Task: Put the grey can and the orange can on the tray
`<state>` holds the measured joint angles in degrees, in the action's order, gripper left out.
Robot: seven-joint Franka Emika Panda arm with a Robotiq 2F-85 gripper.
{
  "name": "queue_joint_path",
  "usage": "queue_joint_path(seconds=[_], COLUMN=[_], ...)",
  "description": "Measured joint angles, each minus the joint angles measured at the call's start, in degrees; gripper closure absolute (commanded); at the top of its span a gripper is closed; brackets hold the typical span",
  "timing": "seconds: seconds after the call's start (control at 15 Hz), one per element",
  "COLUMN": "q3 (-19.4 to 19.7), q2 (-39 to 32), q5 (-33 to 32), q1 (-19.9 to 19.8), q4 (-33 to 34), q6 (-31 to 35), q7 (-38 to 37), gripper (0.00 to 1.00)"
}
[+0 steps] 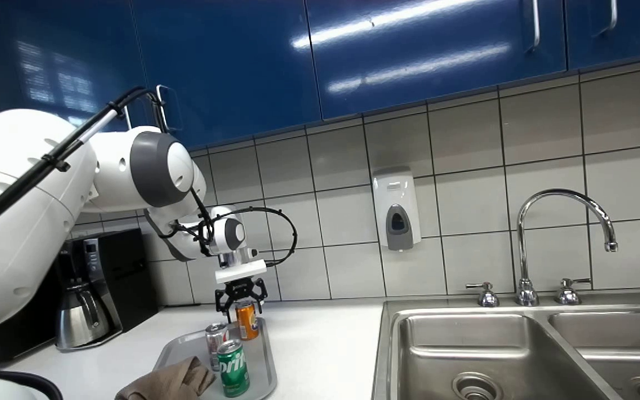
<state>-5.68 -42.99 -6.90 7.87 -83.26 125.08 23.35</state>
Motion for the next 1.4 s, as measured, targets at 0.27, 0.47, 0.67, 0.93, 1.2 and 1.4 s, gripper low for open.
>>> queue_joint_path(seconds=[0.27, 0.47, 0.67, 0.93, 1.2, 1.4], q3=[0.17, 0.37, 0.43, 0.34, 0.3, 0.36], q2=[0.64, 1.81, 3.11, 4.7, 7.63, 10.42], q5=[-0.03, -0.1, -0.12, -0.13, -0.13, -0.13], q1=[-0.06, -0.41, -0.74, -0.75, -0.75, -0.76], q4=[-0.07, -0.45, -1.53, -4.12, -9.0, -13.57], q6=[0.24, 0.79, 1.53, 2.67, 6.3, 9.94], q7=[-0.08, -0.1, -0.1, -0.1, -0.43, -1.86], gripper=[0.0, 0.0, 0.0, 0.0, 0.0, 0.0])
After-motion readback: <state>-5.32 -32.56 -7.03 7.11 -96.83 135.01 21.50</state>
